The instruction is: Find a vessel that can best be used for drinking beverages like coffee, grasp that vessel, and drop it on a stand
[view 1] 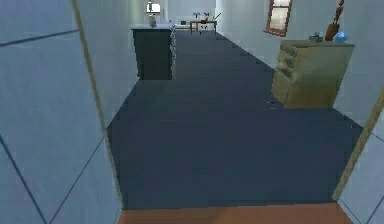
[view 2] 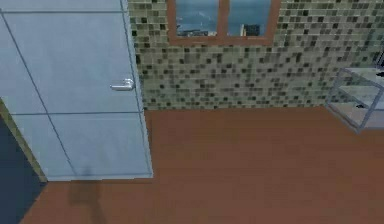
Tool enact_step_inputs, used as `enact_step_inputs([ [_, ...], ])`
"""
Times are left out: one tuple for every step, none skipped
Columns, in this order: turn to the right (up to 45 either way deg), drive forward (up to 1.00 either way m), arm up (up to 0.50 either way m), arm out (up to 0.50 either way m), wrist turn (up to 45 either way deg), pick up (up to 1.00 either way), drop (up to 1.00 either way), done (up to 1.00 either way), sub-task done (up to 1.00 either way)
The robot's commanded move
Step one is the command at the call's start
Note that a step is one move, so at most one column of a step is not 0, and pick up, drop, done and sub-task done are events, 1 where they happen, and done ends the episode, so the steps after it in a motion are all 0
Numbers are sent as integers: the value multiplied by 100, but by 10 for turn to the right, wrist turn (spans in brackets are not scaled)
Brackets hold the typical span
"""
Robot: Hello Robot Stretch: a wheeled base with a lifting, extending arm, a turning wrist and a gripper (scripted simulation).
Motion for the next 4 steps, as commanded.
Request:
enact_step_inputs([
  [450, 0, 0, 0, 0, 0, 0, 0, 0],
  [390, 0, 0, 0, 0, 0, 0, 0, 0],
  [0, 10, 0, 0, 0, 0, 0, 0, 0],
  [-450, 0, 0, 0, 0, 0, 0, 0, 0],
])
